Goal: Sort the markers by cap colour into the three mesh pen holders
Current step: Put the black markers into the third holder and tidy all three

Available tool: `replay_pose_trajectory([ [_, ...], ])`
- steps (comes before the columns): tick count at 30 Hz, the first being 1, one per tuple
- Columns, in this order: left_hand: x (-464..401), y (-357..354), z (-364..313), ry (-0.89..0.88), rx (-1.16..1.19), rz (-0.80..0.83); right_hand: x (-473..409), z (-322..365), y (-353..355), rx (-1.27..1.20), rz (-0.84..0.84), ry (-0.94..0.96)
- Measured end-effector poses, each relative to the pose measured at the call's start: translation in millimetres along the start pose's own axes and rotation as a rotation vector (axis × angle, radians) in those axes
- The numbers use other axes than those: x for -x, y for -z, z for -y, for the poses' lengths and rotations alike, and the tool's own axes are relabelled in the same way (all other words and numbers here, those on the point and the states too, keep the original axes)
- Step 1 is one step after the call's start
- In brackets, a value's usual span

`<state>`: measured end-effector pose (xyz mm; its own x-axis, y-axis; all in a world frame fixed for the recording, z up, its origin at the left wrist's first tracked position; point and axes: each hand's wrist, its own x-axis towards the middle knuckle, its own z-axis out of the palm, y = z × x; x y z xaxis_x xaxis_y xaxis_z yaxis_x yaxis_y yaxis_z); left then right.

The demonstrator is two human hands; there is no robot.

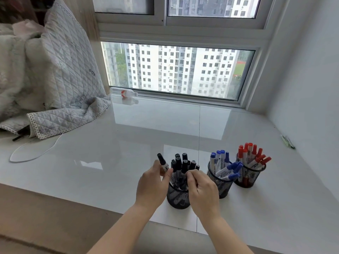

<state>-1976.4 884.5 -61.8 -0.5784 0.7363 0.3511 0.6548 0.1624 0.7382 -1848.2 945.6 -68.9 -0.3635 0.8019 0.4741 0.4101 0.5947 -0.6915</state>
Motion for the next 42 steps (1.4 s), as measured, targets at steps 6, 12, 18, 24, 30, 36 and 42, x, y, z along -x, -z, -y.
replay_pose_trajectory([
  [6,-1.9,5.8,-5.6,-0.074,0.048,-0.099,-5.6,0.4,1.1,0.012,0.094,-0.085],
  [12,-4.7,9.1,-13.1,-0.151,0.064,-0.206,1.6,1.6,3.0,0.005,0.11,-0.042],
  [18,-1.7,6.9,-9.1,-0.234,0.001,-0.165,11.4,5.6,2.7,0.153,0.023,0.134],
  [24,9.3,-3.8,4.9,-0.212,0.008,-0.048,9.6,0.8,2.1,0.178,0.02,0.162],
  [30,8.1,-3.4,7.1,-0.221,0.017,0.01,7.6,1.1,2.4,0.213,0.006,0.205],
  [36,13.2,0.7,9.2,-0.211,0.038,-0.006,9.9,-4.0,3.9,0.04,0.029,0.147],
  [42,19.6,4.8,9.5,-0.255,0.008,-0.084,6.2,-7.7,10.5,-0.081,-0.014,0.092],
])
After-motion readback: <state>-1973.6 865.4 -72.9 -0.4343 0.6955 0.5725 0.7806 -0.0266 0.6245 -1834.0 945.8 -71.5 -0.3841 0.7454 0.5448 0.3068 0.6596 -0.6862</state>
